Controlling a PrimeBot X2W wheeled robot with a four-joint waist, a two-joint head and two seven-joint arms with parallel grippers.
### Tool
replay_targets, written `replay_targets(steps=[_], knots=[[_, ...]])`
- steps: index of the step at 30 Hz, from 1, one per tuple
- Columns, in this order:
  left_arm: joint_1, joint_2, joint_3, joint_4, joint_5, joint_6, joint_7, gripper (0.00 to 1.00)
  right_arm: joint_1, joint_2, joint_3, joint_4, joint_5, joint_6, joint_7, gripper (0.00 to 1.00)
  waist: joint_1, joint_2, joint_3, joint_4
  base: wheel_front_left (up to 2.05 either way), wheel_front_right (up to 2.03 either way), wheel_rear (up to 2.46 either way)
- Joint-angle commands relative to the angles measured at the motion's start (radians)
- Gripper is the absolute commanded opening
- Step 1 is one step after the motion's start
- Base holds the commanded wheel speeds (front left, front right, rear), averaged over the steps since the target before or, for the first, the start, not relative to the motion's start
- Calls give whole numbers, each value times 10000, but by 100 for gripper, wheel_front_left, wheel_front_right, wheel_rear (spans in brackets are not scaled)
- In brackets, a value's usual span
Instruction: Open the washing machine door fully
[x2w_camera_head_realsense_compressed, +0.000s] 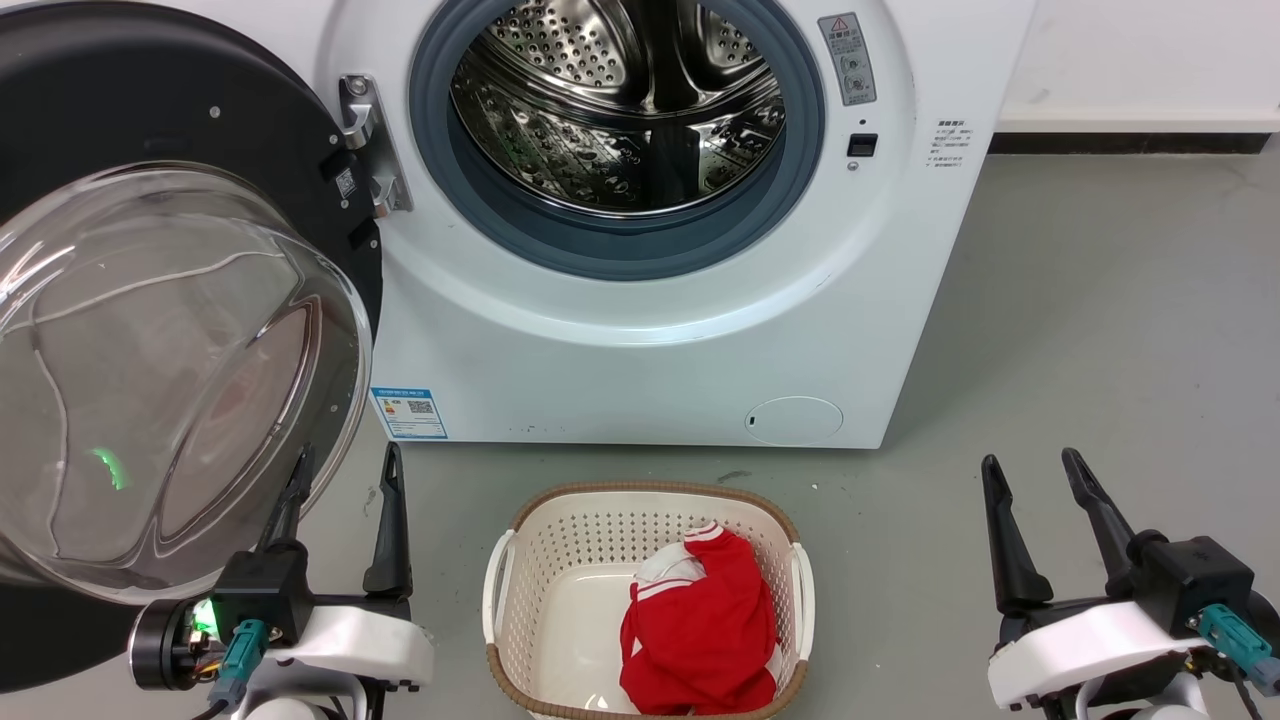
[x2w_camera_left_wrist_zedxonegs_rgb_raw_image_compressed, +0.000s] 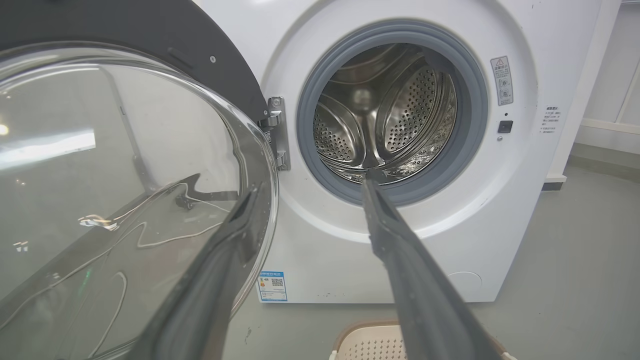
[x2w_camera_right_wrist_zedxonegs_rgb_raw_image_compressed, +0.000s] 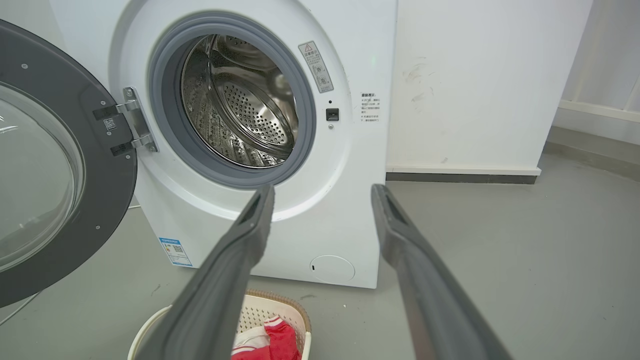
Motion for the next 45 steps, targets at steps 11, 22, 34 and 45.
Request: replay_targets(steps=[11,22,34,45], knots=[[64,-88,74,357,-118,-61,108,0,106,2,40,280,243,0,-5,0,0,0,9,-38,0,0,0],[-59,-141,261,509,-2617,-237,747,0,-110,-113,-16,532,2803,-1,333,0,0,0,9,-47,0,0,0],[-107,-183,341,563,-4624,-377,1176,0,-276,-180,-78,740,4804,-1,614,0,0,0,9,-57,0,0,0],[-187,-216,452,655,-6373,-506,1588,0,-419,-222,-152,913,6542,-1,875,0,0,0,9,-66,0,0,0]])
